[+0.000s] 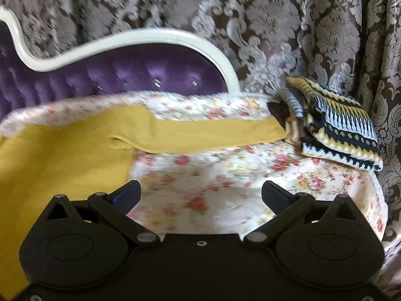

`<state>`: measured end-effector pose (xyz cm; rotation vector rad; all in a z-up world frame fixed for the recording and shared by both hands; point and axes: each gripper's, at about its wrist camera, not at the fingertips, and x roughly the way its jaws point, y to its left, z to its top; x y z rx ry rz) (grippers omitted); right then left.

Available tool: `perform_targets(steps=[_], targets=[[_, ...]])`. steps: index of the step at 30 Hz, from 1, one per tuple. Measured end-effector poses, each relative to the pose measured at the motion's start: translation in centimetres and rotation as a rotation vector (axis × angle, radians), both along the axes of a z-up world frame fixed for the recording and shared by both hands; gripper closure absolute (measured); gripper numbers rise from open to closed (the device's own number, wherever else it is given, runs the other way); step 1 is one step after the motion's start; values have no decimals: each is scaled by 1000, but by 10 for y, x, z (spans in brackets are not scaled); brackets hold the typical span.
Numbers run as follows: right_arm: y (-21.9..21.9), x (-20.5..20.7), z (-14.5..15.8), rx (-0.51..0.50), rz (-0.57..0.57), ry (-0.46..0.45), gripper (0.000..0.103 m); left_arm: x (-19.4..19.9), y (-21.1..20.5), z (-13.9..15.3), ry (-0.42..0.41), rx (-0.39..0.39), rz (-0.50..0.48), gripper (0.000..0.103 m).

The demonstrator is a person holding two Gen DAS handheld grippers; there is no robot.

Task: Fold small clothes
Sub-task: 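Move the right tool to the sweater sleeve cuff and close on it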

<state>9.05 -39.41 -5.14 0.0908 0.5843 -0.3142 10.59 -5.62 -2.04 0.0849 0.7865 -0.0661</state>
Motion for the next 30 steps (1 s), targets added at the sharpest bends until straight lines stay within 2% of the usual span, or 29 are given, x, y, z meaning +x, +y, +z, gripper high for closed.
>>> perform_targets(steps=[2,3,4,7,14,20,23,24,25,26,28,30], targets=[[-15,13,-5,-4,-8,15,1,7,-3,-7,24,1,-7,25],[-23,20,-8,-3,-9,17,6,10,-4,-10,34,0,-10,25],[-31,26,-10,2,-14,20,16,13,-5,-13,44,-4,-11,25],[-62,52,-16,65,-29,46,37,20,-9,-23,70,0,-10,25],[-135,106,-31,178,-178,57,38,32,-13,-47,134,48,-8,24],[-178,132,-50,312,-277,68,40,32,-10,-51,128,36,-5,23],[-188,139,-56,340,-308,41,44,32,-8,-53,130,16,-3,22],[-190,140,-56,346,-317,35,53,32,-6,-54,132,7,-2,22],[-192,141,-56,358,-317,28,79,33,-4,-54,138,-8,1,22],[-195,142,-56,379,-317,25,94,34,-3,-55,143,-16,2,22],[-196,143,-53,397,-334,21,94,36,-2,-54,153,-16,1,17],[-190,145,-44,366,-326,12,94,39,0,-55,163,-20,10,15]])
